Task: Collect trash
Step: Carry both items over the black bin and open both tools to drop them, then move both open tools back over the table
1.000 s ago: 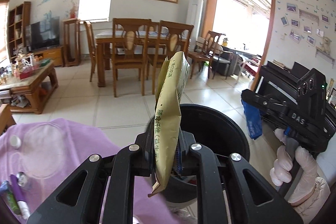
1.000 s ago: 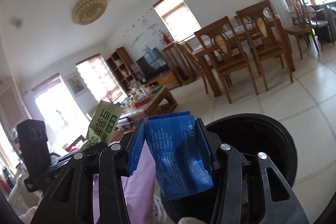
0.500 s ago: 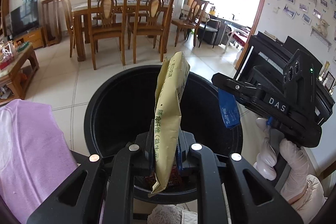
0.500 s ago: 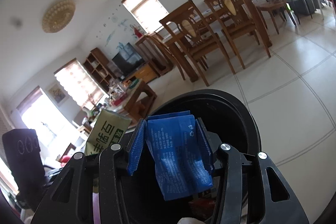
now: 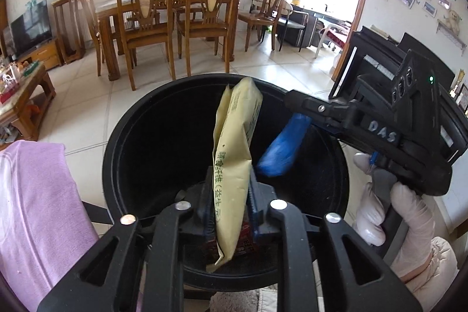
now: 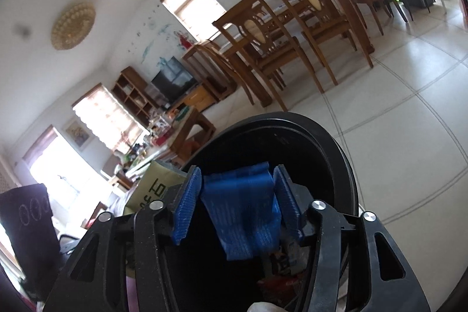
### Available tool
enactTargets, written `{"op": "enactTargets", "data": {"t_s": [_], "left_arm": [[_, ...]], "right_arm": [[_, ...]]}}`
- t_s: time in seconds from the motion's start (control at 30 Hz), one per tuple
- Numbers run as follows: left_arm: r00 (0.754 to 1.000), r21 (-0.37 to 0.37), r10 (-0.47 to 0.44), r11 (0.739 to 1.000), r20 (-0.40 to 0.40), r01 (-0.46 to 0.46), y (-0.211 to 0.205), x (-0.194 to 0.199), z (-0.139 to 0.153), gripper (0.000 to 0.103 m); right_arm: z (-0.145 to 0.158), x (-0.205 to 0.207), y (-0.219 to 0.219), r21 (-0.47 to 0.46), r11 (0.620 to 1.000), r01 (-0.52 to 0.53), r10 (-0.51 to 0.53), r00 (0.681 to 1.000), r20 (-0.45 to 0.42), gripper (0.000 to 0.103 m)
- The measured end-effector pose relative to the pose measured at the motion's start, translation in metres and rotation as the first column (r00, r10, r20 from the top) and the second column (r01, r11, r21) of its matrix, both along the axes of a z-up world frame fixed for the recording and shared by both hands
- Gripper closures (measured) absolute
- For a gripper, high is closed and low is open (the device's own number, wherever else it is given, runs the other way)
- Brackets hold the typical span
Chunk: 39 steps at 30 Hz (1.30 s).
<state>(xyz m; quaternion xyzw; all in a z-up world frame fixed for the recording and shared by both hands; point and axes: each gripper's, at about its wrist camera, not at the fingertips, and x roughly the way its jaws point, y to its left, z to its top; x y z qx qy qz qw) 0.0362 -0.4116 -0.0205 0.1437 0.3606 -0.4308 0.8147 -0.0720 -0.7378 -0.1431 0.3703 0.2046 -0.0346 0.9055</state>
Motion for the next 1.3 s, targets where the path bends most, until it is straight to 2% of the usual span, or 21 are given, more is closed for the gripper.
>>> {"op": "enactTargets", "data": {"t_s": [0.03,0.07,0.1,0.2,0.33,0.53,0.6,0.77,0.9,1.13,1.3], "left_arm": [[1.000,0.002,0.004,1.000,0.004,-0.004,-0.001,0.000,0.001,0.059],[1.000,-0.007,0.012,1.000,0.014,-0.012,0.002,-0.001,0.003,0.036],[0.999,-0.026,0.024,0.999,0.038,-0.023,0.006,-0.003,0.007,0.025],[0.996,-0.032,0.033,0.999,0.085,-0.030,0.012,-0.008,0.014,0.023],[0.994,-0.050,0.043,0.998,0.102,-0.038,0.025,-0.012,0.021,0.018],[0.988,-0.082,0.064,0.995,0.139,-0.053,0.044,-0.020,0.035,0.013],[0.986,-0.097,0.073,0.994,0.151,-0.058,0.054,-0.022,0.040,0.013],[0.980,-0.123,0.101,0.989,0.170,-0.080,0.081,-0.021,0.048,0.009],[0.975,-0.139,0.153,0.982,0.162,-0.131,0.117,-0.012,0.051,0.009],[0.941,-0.182,0.315,0.940,0.126,-0.290,0.207,0.022,0.053,0.009],[0.883,-0.207,0.460,0.876,0.095,-0.435,0.288,0.053,0.051,0.009]], "right_arm": [[0.001,0.000,0.000,-0.001,1.000,0.003,-0.003,1.000,0.000,0.038],[0.002,-0.001,0.001,-0.004,1.000,0.003,-0.003,1.000,0.001,0.038],[0.004,-0.002,0.002,-0.007,1.000,0.004,-0.004,1.000,0.003,0.038],[0.009,-0.005,0.006,-0.016,1.000,0.009,-0.009,1.000,0.012,0.038],[0.016,-0.009,0.015,-0.025,1.000,0.012,-0.011,1.000,0.029,0.033],[0.033,-0.007,0.034,-0.046,0.999,-0.003,0.005,0.999,0.044,0.031],[0.037,-0.006,0.043,-0.056,0.998,-0.008,0.011,0.999,0.045,0.028],[0.051,0.005,0.070,-0.081,0.996,-0.040,0.043,0.998,0.038,0.028],[0.068,0.022,0.102,-0.121,0.989,-0.090,0.095,0.995,0.036,0.025],[0.098,0.070,0.185,-0.195,0.954,-0.226,0.234,0.972,0.019,0.024],[0.113,0.113,0.259,-0.256,0.902,-0.347,0.351,0.936,-0.033,0.024]]}}
